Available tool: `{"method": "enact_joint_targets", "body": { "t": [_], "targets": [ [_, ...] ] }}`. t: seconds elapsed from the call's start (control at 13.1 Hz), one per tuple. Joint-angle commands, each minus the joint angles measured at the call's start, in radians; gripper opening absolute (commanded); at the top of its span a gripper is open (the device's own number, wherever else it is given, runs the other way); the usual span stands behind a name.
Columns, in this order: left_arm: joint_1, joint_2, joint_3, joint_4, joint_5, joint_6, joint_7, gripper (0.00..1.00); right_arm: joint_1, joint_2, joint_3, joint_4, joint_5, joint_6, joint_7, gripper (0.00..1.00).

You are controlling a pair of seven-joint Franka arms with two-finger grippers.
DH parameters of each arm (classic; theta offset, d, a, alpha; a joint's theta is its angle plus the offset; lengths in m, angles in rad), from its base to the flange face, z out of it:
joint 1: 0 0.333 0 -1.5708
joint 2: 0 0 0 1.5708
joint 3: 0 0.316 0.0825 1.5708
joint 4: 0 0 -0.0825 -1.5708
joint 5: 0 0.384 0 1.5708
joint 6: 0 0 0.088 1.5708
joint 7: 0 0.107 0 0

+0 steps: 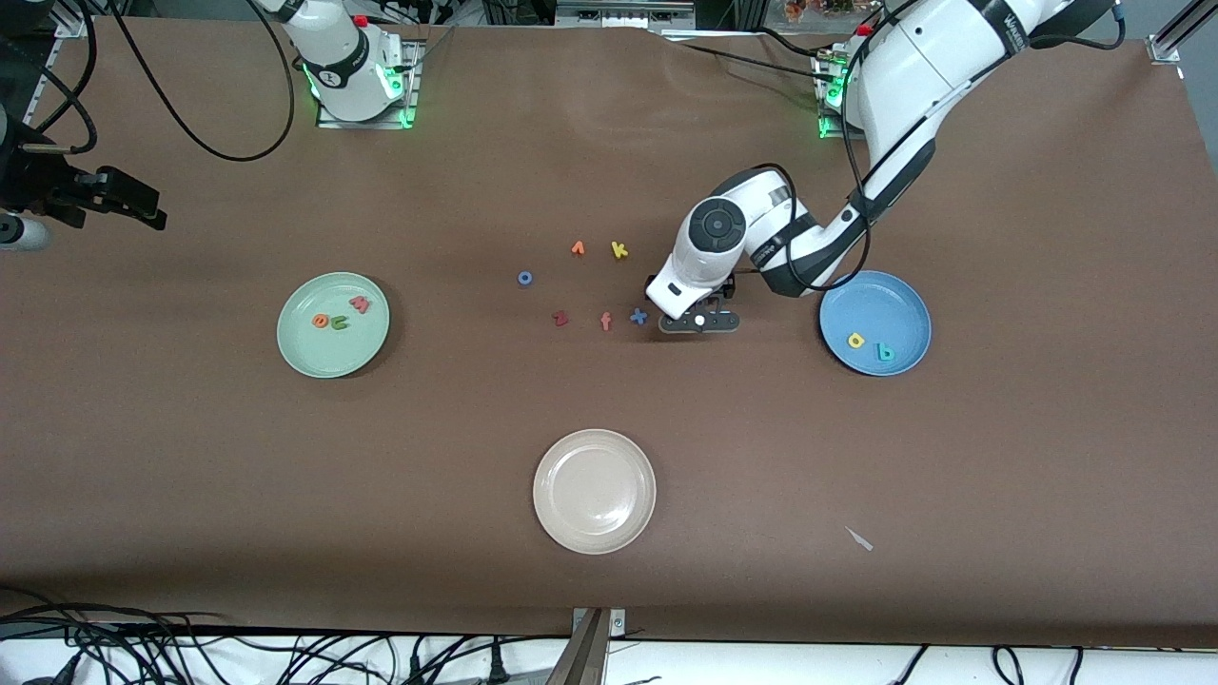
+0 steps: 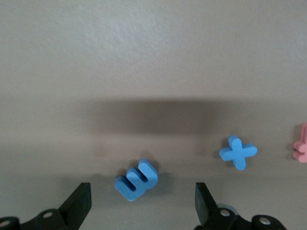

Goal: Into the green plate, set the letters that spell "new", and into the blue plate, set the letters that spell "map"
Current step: 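Lower and close the left gripper on the blue letter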

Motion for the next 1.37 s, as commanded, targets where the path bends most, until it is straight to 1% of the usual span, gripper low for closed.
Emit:
{"method": "enact_joint_targets", "body": {
  "t": [0.0, 0.08, 0.38, 0.46, 0.76, 0.91, 0.99, 1.29],
  "targets": [
    [-0.006, 0.018, 0.004, 0.001, 0.054, 0.01, 0.002, 0.81, -0.004, 0.003, -0.001, 0.016, 0.016, -0.014, -0.012, 1.0],
    [-0.006, 0.022, 0.004, 0.001, 0.072, 0.01, 0.001, 0.78, -0.002, 0.003, -0.001, 0.016, 0.016, -0.014, -0.013, 1.0],
    [-0.006, 0.025, 0.008, 0.003, 0.076, 0.01, 0.002, 0.73, -0.002, 0.003, -0.001, 0.014, 0.016, -0.016, -0.013, 1.0],
    [-0.006, 0.027, 0.008, 0.003, 0.082, 0.01, 0.001, 0.7, -0.004, 0.001, -0.001, 0.014, 0.016, -0.017, -0.014, 1.0],
    [-0.006, 0.036, 0.009, 0.012, 0.089, 0.01, 0.002, 0.62, -0.004, 0.001, -0.001, 0.014, 0.016, -0.017, -0.014, 1.0],
    [-0.006, 0.038, 0.011, 0.013, 0.092, 0.013, 0.002, 0.62, -0.004, 0.001, -0.001, 0.014, 0.016, -0.017, -0.014, 1.0],
    [-0.006, 0.042, 0.011, 0.013, 0.115, 0.013, 0.001, 0.61, -0.004, 0.001, -0.001, 0.014, 0.016, -0.017, -0.014, 1.0],
    [-0.006, 0.052, 0.011, 0.013, 0.123, 0.013, -0.001, 0.45, -0.004, 0.001, -0.001, 0.014, 0.016, -0.017, -0.014, 1.0]
  ]
}}
